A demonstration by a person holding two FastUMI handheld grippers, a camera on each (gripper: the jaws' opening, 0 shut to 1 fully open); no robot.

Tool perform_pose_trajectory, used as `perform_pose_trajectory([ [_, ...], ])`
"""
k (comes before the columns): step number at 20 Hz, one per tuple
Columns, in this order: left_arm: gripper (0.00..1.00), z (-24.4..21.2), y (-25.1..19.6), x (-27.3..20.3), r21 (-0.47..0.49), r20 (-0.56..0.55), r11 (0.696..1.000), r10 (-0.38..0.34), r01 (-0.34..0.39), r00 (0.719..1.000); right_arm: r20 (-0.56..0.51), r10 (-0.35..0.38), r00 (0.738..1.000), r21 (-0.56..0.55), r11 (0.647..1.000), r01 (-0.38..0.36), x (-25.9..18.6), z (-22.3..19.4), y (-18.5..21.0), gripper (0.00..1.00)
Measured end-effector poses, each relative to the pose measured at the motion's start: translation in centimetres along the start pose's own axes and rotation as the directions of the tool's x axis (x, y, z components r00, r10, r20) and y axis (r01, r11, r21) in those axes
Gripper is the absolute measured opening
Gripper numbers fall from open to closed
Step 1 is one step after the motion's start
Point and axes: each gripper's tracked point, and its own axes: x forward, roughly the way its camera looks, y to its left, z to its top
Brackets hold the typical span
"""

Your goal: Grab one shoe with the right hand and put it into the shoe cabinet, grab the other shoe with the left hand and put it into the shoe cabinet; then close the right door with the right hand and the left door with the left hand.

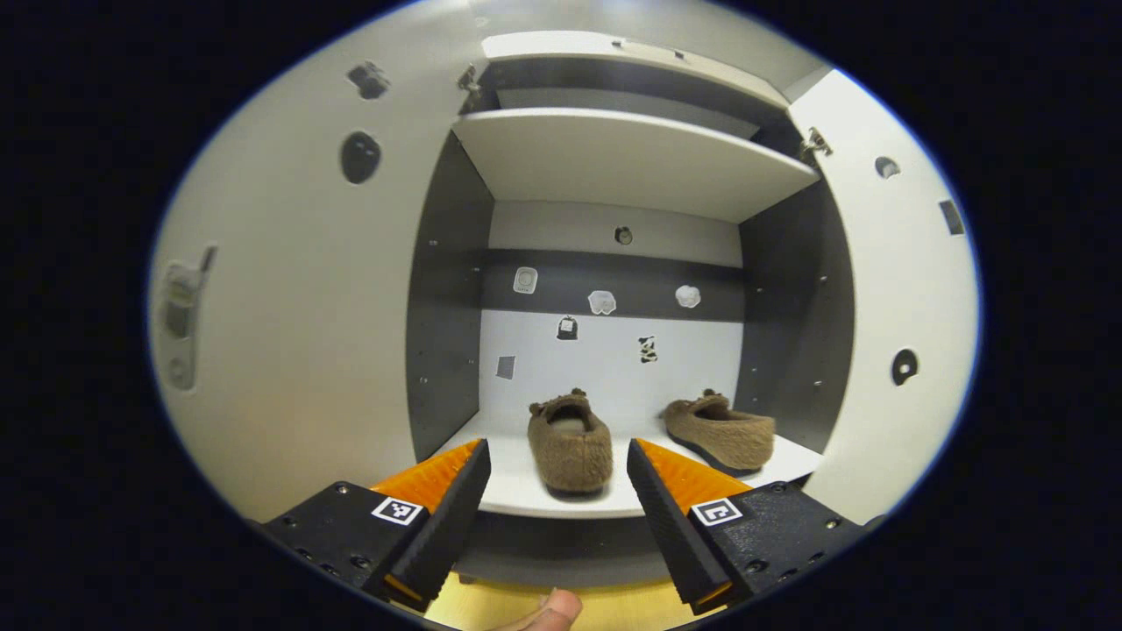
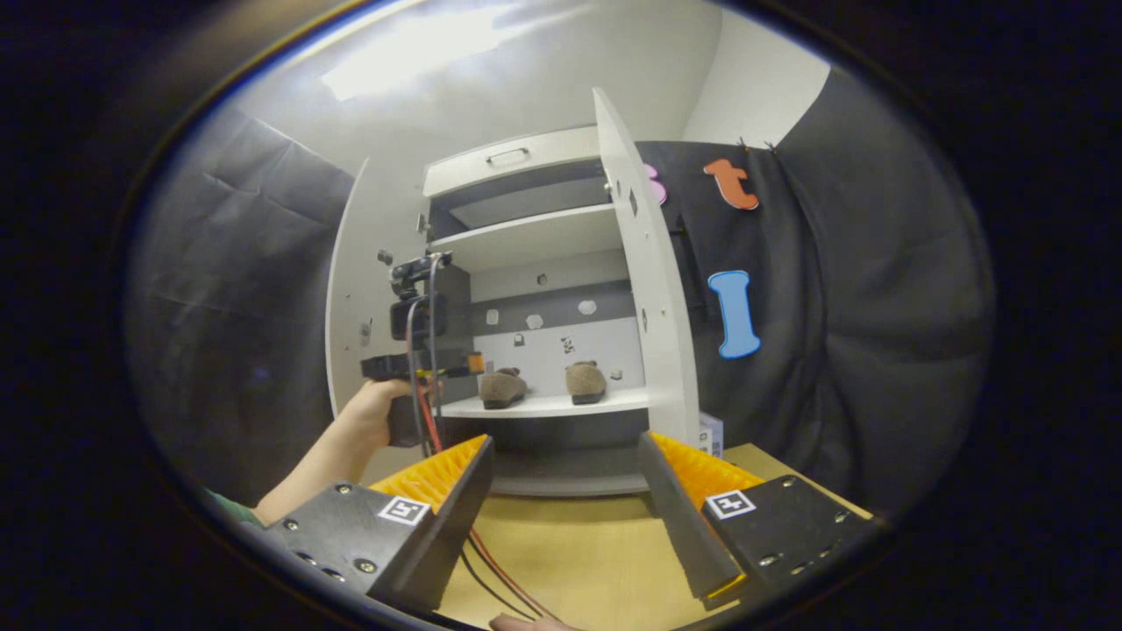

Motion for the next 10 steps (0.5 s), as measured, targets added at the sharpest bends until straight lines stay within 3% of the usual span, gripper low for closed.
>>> perform_pose_trajectory([
  [2, 0.96, 0.5, 0.3, -3.5, -0.011, 0.006, 1.0, -0.004, 0.004, 1.0, 0.009, -0.008, 1.0, -0.002, 1.0, 0.008, -1.5, 0.8, 0.0, 0.94],
  [3, 0.96, 0.9, 0.1, -5.2, -0.008, 0.01, 1.0, -0.014, 0.014, 1.0, 0.006, 0.002, 1.0, -0.01, 1.0, -0.002, -2.2, 1.1, 0.0, 0.98],
  [9, 0.96, 3.4, -0.4, -14.4, 0.018, 0.058, 0.996, -0.084, 0.083, 0.995, 0.021, -0.067, 0.998, -0.048, 0.997, 0.068, -3.2, 4.3, -3.9, 0.98],
  [10, 0.92, 2.9, 0.1, -16.0, 0.008, 0.045, 0.997, -0.076, 0.075, 0.996, 0.017, -0.07, 0.997, -0.052, 0.996, 0.071, -3.1, 4.5, -4.6, 0.98],
])
